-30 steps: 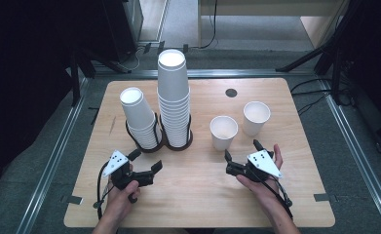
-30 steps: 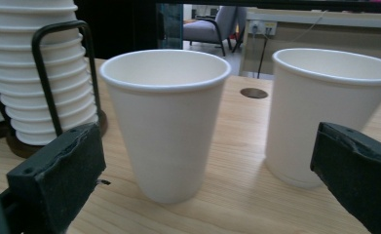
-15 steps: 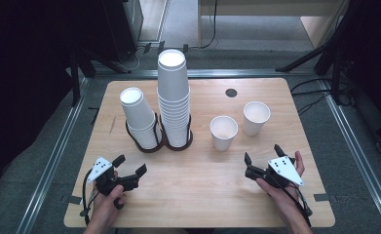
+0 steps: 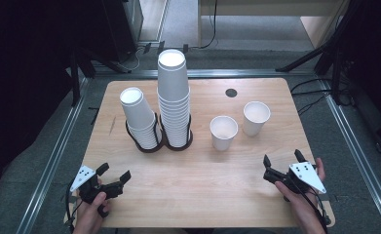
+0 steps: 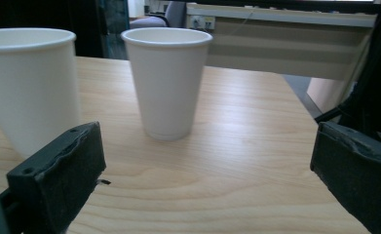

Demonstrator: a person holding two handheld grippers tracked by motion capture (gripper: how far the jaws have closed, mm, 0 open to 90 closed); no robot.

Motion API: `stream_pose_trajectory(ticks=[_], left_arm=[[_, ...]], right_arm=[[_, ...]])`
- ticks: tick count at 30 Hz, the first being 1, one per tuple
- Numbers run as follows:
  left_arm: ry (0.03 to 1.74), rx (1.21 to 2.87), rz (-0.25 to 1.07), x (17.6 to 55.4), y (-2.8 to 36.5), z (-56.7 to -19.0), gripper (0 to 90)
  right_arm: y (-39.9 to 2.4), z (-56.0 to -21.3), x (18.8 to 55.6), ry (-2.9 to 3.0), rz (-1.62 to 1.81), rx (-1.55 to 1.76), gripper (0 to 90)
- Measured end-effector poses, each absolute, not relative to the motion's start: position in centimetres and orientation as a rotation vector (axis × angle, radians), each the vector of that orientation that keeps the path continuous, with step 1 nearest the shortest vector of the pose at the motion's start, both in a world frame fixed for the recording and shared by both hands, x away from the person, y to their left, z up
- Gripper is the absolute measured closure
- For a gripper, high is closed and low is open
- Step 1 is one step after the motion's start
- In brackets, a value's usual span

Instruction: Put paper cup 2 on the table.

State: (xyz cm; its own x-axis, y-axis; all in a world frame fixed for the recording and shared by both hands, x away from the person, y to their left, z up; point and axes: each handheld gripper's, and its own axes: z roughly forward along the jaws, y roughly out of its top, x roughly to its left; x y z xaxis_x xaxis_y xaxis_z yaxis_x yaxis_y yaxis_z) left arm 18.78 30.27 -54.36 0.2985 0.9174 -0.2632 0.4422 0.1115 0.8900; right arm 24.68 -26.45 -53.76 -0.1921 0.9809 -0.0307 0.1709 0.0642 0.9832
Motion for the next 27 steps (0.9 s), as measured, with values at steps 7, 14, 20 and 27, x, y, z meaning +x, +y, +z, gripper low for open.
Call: stream_pose_trajectory(ticks=[7, 14, 20, 27], left_arm=[[1.348, 1.511, 0.593, 17.8, 31.9, -54.9, 0.0], [1.393, 1.489, 0.594, 16.9, 33.6, -55.1, 0.0], [1.422, 1.48, 0.608, 16.4, 34.5, -55.3, 0.0], [1.439, 1.464, 0.607, 16.7, 34.3, -55.2, 0.0]], right_arm=[[-29.1, -54.1, 23.8, 1.475, 1.175, 1.251, 0.0], [-31.3, -54.3, 22.8, 1.453, 1.148, 1.28, 0.0], [-33.1, -54.3, 21.8, 1.425, 1.135, 1.317, 0.0], [-33.7, -54.6, 21.1, 1.418, 1.136, 1.336, 0.0]])
